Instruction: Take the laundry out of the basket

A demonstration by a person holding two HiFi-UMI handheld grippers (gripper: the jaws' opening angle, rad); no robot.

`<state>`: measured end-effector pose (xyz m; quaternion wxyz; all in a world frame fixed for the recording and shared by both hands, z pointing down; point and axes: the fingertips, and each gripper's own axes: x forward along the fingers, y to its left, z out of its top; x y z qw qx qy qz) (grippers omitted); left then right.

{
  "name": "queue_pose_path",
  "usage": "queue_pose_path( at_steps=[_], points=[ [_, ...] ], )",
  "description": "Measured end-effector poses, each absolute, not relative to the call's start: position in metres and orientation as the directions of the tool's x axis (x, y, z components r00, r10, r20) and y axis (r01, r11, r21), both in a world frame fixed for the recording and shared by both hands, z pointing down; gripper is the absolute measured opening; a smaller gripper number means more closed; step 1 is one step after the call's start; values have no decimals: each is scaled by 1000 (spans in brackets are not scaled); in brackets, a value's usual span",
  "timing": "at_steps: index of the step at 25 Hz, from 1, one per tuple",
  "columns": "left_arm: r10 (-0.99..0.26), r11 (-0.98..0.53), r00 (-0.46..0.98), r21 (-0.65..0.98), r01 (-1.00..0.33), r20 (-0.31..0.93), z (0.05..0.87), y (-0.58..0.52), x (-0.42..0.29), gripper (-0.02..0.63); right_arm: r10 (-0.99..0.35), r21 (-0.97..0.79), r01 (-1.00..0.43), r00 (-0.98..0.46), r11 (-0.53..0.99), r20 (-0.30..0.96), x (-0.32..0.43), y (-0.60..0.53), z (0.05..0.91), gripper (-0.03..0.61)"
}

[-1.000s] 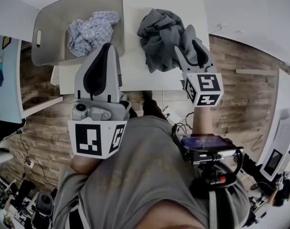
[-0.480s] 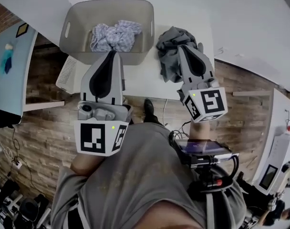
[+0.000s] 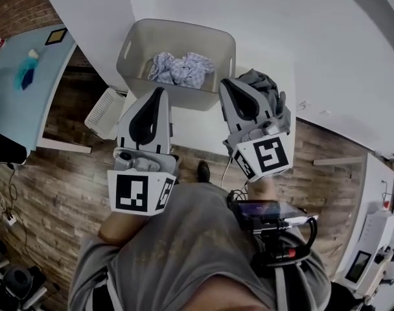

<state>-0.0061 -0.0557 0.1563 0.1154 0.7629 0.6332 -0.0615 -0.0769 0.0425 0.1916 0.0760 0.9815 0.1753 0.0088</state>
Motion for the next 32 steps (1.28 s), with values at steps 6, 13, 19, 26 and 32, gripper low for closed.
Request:
queue_pose_path(
  at_steps=[6,13,19,26,32],
  points=[
    [941,-205,227,111,972,-252,154,-77,13,9,357,159,359,933,-920,-43,-64,35,180,18],
    [933,-234,258,125,964,-252,157,-89,28,9,393,169,399,917,-901,-73,-60,42,169,18],
    [925,-275,295,114,955,-239,157,-84,47,9,400,181,410,912,-894,-88,-46,64,158,18],
    [927,-284,304,116,952,-219,159,-42,79,9,364,197,370,929,-908,-63,-6,100,160,18],
    [932,-291,313,142,946,-181,170,16,130,9,293,186,285,956,-941,22,60,142,192,62]
  ],
)
